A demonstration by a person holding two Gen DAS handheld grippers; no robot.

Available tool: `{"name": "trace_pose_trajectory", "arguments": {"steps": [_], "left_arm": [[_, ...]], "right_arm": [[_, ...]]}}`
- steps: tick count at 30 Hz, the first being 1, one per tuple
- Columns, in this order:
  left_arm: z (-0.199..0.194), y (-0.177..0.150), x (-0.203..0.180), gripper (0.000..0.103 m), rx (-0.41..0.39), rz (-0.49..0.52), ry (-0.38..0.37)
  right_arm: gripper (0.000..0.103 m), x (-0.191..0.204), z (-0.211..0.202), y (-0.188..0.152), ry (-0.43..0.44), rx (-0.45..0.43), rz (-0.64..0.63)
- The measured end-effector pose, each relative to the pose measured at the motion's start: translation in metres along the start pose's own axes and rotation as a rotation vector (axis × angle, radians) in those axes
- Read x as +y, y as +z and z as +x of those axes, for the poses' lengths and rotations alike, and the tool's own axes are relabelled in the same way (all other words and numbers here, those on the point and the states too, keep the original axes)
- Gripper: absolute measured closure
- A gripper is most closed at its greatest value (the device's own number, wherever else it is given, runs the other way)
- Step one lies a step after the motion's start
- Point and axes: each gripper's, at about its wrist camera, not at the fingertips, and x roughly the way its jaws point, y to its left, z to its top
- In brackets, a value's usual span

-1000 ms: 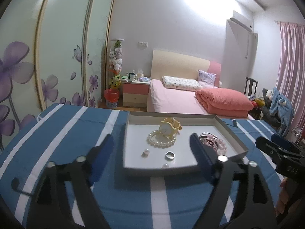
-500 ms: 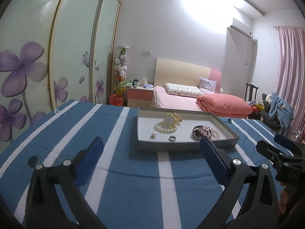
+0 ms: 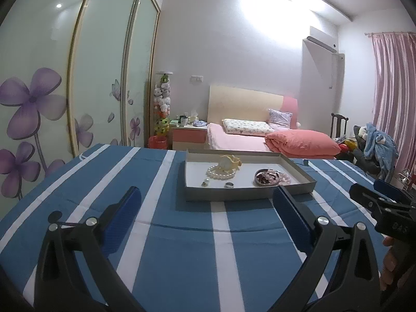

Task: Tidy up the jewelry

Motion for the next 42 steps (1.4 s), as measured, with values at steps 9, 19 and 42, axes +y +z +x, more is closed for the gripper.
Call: {"name": "trace_pose_trajectory", "arguments": {"steps": [9,19,42], "left_arm": [[-0.0001,0.0006,-0.0076,0.004,0.006,0.018,-0.017],[0.0043,0.0002,-0.0067,0.004,0.016,0.015,-0.023],[0.006,-0.0022,-0.0102,0.004,0.035,0.004,-0.044]], "right_arm": [[0.002,0.0081,-0.0017,-0.0026,0.022,0.005,-0.023],[0.002,0.0082,-0.0019,-0.0023,0.02,0.009,-0.022],[0.002,0.0072,-0.0006,-0.0035,0.017,0.016,-0.019]]}}
